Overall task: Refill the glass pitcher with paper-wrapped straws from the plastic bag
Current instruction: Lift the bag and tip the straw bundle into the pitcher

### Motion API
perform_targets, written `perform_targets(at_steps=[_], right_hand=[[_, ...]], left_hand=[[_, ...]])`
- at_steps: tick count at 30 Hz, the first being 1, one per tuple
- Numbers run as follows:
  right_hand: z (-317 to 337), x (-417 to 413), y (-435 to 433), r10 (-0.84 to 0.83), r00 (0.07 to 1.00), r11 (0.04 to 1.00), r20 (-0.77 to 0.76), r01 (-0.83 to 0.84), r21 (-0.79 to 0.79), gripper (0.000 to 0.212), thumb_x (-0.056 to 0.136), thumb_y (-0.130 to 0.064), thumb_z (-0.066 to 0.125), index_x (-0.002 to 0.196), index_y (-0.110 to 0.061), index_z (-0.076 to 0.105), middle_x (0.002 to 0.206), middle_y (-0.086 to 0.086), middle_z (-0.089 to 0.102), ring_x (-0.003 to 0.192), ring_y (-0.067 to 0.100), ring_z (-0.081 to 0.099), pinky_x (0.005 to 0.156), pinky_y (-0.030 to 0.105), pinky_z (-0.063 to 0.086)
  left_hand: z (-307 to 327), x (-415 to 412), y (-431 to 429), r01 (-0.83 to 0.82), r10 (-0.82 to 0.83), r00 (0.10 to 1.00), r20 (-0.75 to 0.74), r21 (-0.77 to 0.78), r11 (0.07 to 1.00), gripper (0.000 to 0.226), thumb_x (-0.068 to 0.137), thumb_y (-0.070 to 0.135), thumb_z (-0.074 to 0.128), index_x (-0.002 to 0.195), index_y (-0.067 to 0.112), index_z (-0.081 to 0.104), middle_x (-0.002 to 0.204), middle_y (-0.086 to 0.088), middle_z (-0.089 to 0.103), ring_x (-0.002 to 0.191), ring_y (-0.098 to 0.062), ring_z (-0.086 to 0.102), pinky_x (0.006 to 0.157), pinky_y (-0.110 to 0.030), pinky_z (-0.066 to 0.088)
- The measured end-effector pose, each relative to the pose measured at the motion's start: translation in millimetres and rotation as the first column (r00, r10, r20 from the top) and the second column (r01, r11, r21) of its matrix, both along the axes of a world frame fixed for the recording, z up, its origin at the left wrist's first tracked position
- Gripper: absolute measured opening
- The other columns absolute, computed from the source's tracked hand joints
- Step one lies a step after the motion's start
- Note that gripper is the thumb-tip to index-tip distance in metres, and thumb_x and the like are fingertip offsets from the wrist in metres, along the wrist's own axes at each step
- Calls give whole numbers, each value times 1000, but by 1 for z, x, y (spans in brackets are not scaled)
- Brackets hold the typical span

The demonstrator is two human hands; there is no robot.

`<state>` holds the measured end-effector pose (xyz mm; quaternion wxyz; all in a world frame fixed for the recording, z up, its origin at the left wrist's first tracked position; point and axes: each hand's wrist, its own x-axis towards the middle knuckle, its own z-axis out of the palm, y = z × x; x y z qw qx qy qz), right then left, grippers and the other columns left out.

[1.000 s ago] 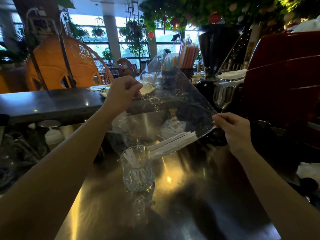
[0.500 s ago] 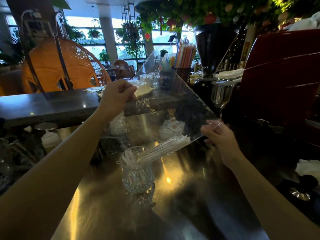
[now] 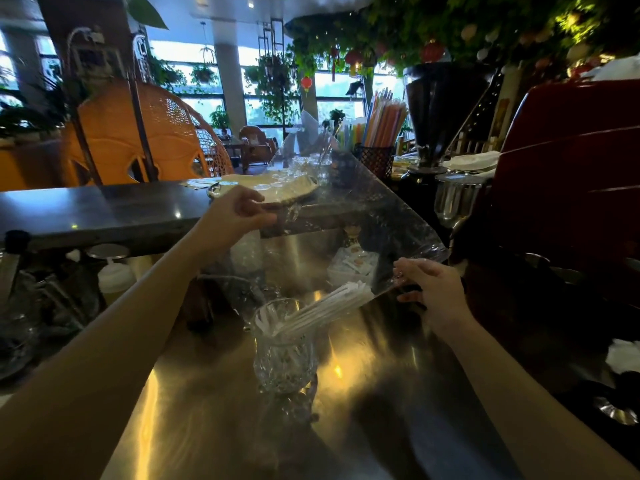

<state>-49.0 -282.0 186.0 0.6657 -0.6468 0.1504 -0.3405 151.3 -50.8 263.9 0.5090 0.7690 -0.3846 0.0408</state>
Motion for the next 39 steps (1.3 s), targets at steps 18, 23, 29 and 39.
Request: perform_targets(at_steps=[18, 23, 29, 39], right_hand=[[2, 25, 0, -60, 997, 998, 44, 60, -14, 13, 86, -18, 59, 81, -9, 66, 73, 5, 62, 62, 9, 60, 49, 19, 51], [-10, 27, 3, 6, 998, 1000, 65, -6, 1, 8, 84, -16, 60, 80, -12, 66, 68, 2, 63, 58, 8, 61, 48, 19, 51], [-24, 30, 8, 63, 998, 998, 30, -63, -13, 11, 83, -4, 58, 86, -12, 65, 79, 6, 61, 69, 14, 58, 51, 19, 51], [-26, 34, 6, -4, 998, 1000, 67, 4, 10, 15, 82, -4, 59, 76, -13, 69, 63, -4, 70, 60, 5, 62, 51, 15, 50]], left_hand=[[-13, 6, 25, -62, 69, 990, 127, -55, 997, 9, 84, 3, 61, 91, 0, 65, 72, 7, 61, 58, 13, 59, 57, 1, 41], [-15, 12, 27, -56, 64, 986, 155, -55, 997, 7, 83, 4, 61, 89, 4, 66, 75, 12, 61, 61, 14, 59, 57, 2, 41], [-21, 18, 25, -37, 46, 983, 177, -58, 998, 7, 84, 6, 60, 86, 12, 65, 75, 13, 60, 64, 15, 59, 59, 3, 40], [-38, 42, 38, 62, -70, 995, 77, 103, 993, 22, 81, 16, 65, 77, 38, 63, 84, 10, 65, 77, -6, 65, 72, -27, 50]])
